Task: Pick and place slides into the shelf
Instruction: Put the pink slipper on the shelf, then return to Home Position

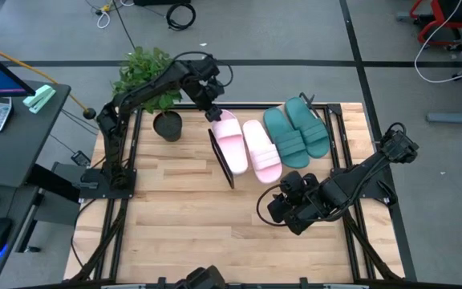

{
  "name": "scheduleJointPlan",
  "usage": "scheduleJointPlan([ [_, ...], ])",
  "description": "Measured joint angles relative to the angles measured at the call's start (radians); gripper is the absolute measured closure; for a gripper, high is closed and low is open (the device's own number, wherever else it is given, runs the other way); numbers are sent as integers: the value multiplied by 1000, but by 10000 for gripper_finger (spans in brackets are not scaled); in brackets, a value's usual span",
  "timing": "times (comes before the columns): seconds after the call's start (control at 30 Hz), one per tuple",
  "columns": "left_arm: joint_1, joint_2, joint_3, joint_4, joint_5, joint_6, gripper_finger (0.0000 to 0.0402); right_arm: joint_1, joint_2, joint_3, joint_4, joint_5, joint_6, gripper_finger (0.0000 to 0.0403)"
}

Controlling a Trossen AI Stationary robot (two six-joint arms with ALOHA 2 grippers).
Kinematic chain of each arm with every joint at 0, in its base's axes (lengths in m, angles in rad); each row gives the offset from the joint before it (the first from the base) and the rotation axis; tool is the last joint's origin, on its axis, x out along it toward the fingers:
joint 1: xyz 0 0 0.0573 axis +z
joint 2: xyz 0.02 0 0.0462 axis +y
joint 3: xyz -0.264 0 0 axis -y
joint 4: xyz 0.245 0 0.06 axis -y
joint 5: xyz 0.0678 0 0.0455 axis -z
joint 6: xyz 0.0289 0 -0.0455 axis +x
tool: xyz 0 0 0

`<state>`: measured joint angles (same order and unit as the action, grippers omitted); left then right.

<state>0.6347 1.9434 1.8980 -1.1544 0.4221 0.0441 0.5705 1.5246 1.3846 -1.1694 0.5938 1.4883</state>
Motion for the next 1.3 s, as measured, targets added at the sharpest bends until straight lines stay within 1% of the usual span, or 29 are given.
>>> scheduleJointPlan([
  [0.1,-9,0,0,1,-17,16,170,0,0,0,0,0,0,228],
  [0.23,-19,0,0,3,-129,20,157,0,0,0,0,0,0,228],
  [0.4,-36,0,0,3,-204,24,150,0,0,0,0,0,0,228],
  [0.67,-53,0,0,4,-213,70,149,0,0,0,0,0,0,228],
  [1.0,-52,-14,0,18,-217,84,143,0,0,0,0,0,1,228],
  [1.13,-52,-46,0,30,-248,84,145,0,0,0,0,0,1,228],
  [1.3,-56,-102,1,58,-316,101,155,0,0,0,0,0,1,228],
])
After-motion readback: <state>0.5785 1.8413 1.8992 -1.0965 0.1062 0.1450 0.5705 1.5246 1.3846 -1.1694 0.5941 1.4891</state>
